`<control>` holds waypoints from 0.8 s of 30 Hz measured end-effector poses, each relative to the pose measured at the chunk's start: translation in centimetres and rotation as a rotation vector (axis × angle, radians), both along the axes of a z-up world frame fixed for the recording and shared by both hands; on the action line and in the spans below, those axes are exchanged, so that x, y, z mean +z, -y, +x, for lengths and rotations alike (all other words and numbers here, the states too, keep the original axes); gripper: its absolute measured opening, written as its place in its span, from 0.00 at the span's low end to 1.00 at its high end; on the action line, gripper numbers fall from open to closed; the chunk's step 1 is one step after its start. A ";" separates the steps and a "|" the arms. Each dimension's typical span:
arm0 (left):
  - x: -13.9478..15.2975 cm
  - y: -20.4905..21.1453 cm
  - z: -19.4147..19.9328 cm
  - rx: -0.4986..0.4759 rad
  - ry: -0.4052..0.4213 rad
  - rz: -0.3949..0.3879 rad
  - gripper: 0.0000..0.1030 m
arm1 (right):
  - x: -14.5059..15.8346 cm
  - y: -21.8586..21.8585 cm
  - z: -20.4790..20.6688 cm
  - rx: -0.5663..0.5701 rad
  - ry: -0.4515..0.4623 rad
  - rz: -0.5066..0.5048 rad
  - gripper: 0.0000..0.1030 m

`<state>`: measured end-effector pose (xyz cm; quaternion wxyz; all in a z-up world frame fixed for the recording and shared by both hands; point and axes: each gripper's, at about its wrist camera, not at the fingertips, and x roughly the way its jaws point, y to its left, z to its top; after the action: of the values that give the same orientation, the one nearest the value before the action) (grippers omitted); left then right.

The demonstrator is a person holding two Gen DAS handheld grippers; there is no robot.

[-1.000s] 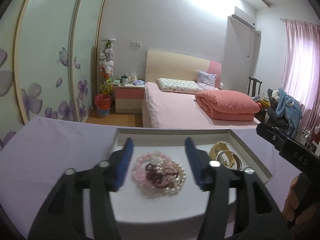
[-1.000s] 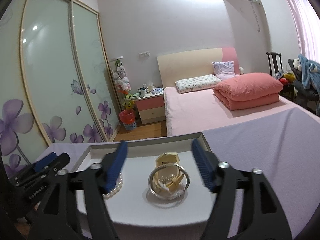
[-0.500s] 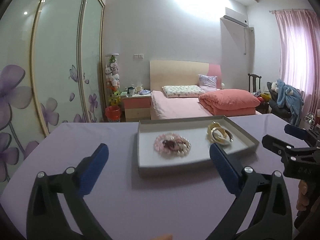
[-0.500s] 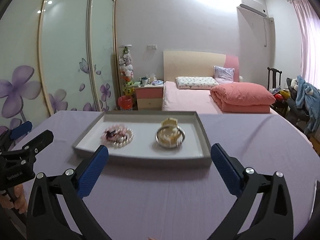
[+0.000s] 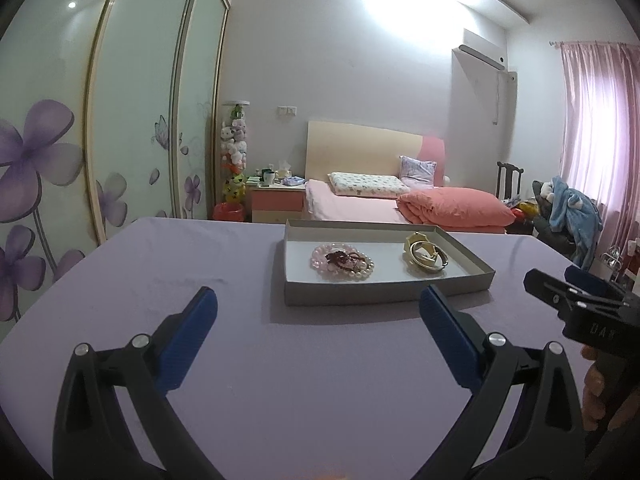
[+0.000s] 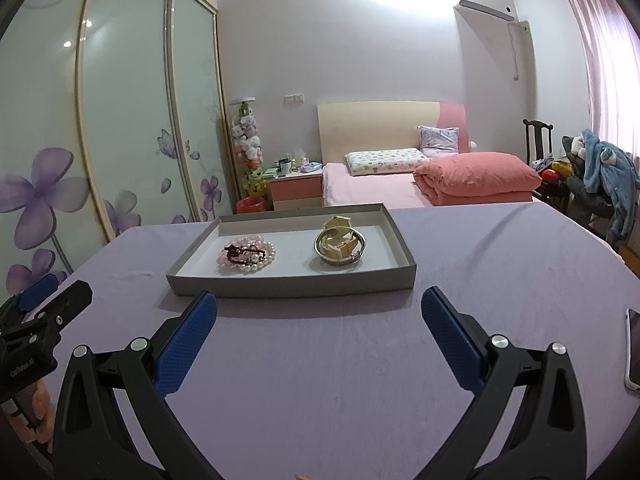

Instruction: Organize jewelry

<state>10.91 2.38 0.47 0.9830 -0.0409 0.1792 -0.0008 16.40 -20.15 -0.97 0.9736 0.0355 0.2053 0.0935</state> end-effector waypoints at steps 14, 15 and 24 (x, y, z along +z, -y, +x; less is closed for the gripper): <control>-0.4 0.0 0.5 0.008 -0.017 -0.018 0.96 | -0.1 0.2 -0.4 0.016 0.000 0.009 0.98; -0.4 0.1 0.6 0.008 -0.017 -0.018 0.96 | -0.1 0.2 -0.4 0.015 -0.001 0.008 0.98; -0.5 0.3 0.5 0.006 -0.025 -0.022 0.96 | 0.0 0.1 -0.4 0.020 -0.003 0.009 0.98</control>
<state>11.45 2.12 0.00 0.9801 -0.0521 0.1915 0.0007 16.05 -20.28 -0.94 0.9721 0.0379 0.2066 0.1041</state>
